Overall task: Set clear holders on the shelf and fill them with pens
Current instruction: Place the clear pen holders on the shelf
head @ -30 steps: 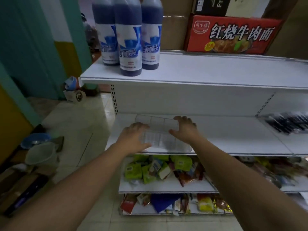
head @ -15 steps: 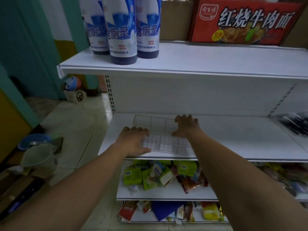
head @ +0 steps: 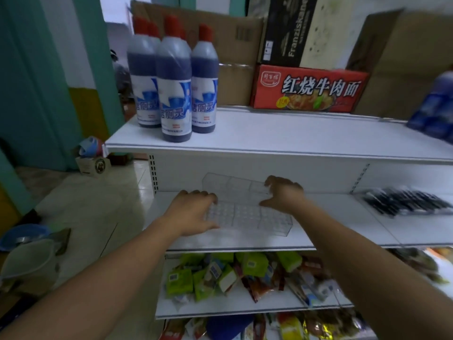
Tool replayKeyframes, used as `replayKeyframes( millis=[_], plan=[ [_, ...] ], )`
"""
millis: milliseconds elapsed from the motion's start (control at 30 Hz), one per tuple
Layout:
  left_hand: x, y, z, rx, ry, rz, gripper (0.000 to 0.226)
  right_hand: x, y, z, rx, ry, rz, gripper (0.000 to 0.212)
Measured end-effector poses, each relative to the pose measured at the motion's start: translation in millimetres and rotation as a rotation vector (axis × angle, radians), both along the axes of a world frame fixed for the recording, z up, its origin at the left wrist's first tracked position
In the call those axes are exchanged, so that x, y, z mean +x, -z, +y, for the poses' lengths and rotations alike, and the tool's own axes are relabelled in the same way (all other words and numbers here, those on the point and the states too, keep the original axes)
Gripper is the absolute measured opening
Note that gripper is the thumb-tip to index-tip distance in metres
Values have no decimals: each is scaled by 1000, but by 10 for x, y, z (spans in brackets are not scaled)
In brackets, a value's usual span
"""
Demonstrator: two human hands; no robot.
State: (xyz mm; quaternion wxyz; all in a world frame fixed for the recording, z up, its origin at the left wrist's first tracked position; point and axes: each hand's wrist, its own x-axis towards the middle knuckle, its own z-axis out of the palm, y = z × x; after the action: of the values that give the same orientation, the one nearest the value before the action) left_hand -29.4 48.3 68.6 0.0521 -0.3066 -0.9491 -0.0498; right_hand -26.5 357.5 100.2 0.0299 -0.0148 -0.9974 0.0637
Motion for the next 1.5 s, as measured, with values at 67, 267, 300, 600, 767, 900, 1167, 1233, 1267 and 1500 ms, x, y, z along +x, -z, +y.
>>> replayKeyframes(
  millis=[67, 267, 300, 600, 767, 900, 1167, 1233, 1267, 1500],
  plan=[
    [137, -241, 124, 2, 39, 24, 73, 305, -261, 133, -55, 38, 24, 73],
    [679, -667, 591, 14, 242, 137, 68, 1511, -759, 598, -87, 196, 10, 66],
    [774, -700, 677, 18, 284, 165, 67, 1752, -819, 665, -83, 225, 13, 66],
    [1643, -764, 1402, 137, 584, 119, 60, 3806, -1075, 850, -56, 563, 36, 68],
    [2119, -608, 1852, 130, 763, 121, 65, 4671, -853, 874, -125, 784, 113, 76],
    [2407, -495, 2324, 139, 877, 93, 67, 5157, -654, 1050, -184, 922, 139, 75],
    [2676, -339, 3448, 115, 962, 42, 68, 5556, -358, 1948, -219, 1058, 207, 72],
    [2704, -307, 3708, 117, 970, 43, 66, 5582, -298, 2191, -233, 1070, 219, 72],
    [2709, -287, 3838, 113, 973, 48, 66, 5588, -267, 2306, -238, 1076, 220, 71],
    [2565, -143, 4632, 66, 975, 17, 66, 5556, -128, 2948, -238, 1118, 190, 73]
  ],
)
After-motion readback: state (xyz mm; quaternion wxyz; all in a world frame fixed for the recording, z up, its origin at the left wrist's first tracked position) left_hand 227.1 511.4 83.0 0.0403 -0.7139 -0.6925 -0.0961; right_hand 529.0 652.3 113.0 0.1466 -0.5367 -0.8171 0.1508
